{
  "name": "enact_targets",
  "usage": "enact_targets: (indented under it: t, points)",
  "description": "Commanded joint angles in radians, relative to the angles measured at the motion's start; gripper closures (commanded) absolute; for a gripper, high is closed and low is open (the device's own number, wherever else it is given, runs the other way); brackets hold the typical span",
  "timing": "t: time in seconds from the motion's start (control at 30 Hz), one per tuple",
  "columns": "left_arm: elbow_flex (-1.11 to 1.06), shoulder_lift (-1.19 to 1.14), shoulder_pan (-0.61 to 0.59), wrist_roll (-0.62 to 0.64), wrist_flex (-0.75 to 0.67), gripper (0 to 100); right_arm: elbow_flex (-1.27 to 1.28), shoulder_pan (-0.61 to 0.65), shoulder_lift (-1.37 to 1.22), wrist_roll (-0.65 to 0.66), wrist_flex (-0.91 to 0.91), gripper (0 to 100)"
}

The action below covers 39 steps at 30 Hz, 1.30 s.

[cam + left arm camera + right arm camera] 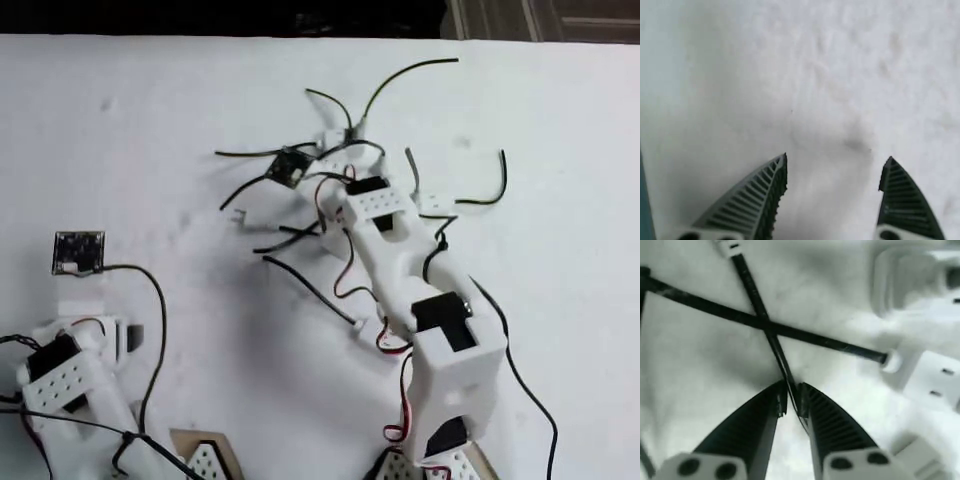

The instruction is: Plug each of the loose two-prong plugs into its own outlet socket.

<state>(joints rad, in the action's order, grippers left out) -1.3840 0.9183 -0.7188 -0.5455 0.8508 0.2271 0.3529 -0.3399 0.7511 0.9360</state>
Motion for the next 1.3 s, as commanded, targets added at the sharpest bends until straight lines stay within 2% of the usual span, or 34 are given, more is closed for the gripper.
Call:
enact_targets:
  t: [0.0,0.23,0.4,0.57,0.7,0.83,1.0,1.13,1.27]
  points:
    - [0.005,0.028,-0.007,0.014,-0.017,70,-0.006,0.01,0.105,-0.06,0.124,98.1]
    - [0.005,0.028,-0.007,0.014,-0.017,70,-0.006,0.012,0.352,-0.153,0.383,98.1]
    - [0.005,0.028,-0.007,0.014,-0.017,70,-0.005,0.059,0.522,-0.158,0.59,98.1]
    - [0.005,0.028,-0.007,0.014,-0.017,70,-0.005,0.073,0.696,-0.166,0.702,98.1]
    - [0.005,0.028,-0.007,0.014,-0.017,70,-0.006,0.03,0.812,-0.302,0.773,98.1]
    - [0.005,0.028,-0.005,0.014,-0.017,70,-0.006,-0.077,0.926,-0.374,0.777,98.1]
    - [0.005,0.028,-0.005,0.014,-0.017,70,-0.005,-0.222,1.03,-0.384,0.777,98.1]
    - [0.005,0.028,-0.005,0.014,-0.017,70,0.081,-0.18,1.046,-0.374,0.754,98.1]
    - [0.005,0.028,-0.005,0.014,-0.017,70,0.258,-0.07,1.053,-0.249,0.641,95.6]
